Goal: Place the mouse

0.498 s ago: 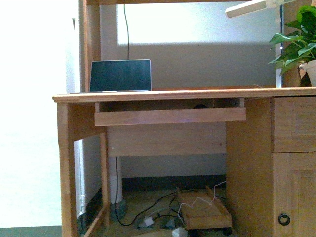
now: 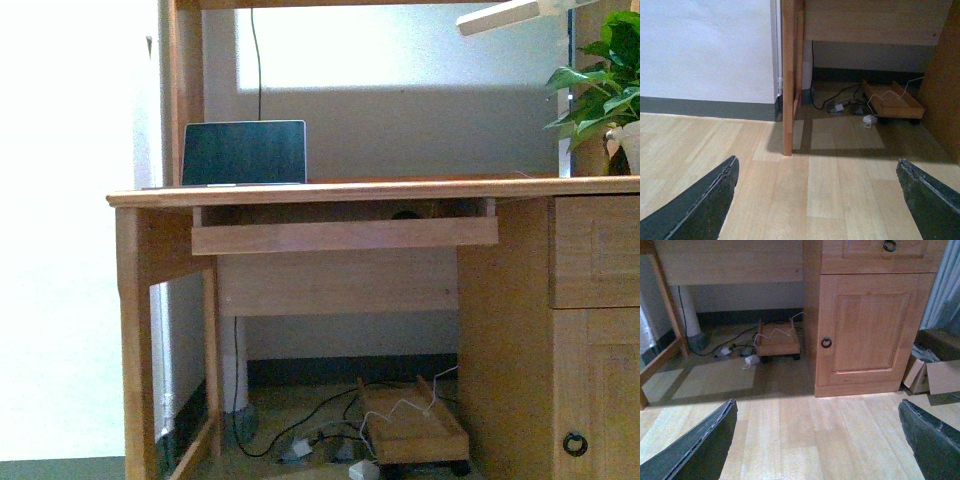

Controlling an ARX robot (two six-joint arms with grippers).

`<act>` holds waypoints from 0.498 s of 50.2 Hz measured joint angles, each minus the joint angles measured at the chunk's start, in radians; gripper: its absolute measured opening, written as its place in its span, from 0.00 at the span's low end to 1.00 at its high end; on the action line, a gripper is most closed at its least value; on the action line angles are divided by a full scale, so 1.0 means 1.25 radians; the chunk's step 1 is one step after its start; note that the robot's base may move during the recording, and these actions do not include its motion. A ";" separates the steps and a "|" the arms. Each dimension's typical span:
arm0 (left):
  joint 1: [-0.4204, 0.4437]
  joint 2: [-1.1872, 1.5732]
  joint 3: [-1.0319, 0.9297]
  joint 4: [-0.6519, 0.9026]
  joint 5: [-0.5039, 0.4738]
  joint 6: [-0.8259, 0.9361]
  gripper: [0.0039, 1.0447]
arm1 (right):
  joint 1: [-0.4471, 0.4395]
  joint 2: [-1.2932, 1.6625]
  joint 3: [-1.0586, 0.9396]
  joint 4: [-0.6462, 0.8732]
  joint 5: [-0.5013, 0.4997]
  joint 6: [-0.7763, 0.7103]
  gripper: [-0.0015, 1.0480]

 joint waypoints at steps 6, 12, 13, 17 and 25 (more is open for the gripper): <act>0.000 0.000 0.000 0.000 0.000 0.000 0.93 | 0.000 0.000 0.000 0.000 0.000 0.000 0.93; 0.000 0.000 0.000 0.000 0.000 0.000 0.93 | 0.000 0.000 0.000 0.000 0.000 0.000 0.93; 0.000 0.000 0.000 0.000 0.000 0.000 0.93 | 0.000 0.000 0.000 0.000 0.000 0.000 0.93; 0.000 0.000 0.000 0.000 0.000 0.000 0.93 | 0.000 0.000 0.000 0.000 0.000 0.000 0.93; 0.000 0.000 0.000 0.000 0.000 0.000 0.93 | 0.000 0.000 0.000 0.000 0.000 0.000 0.93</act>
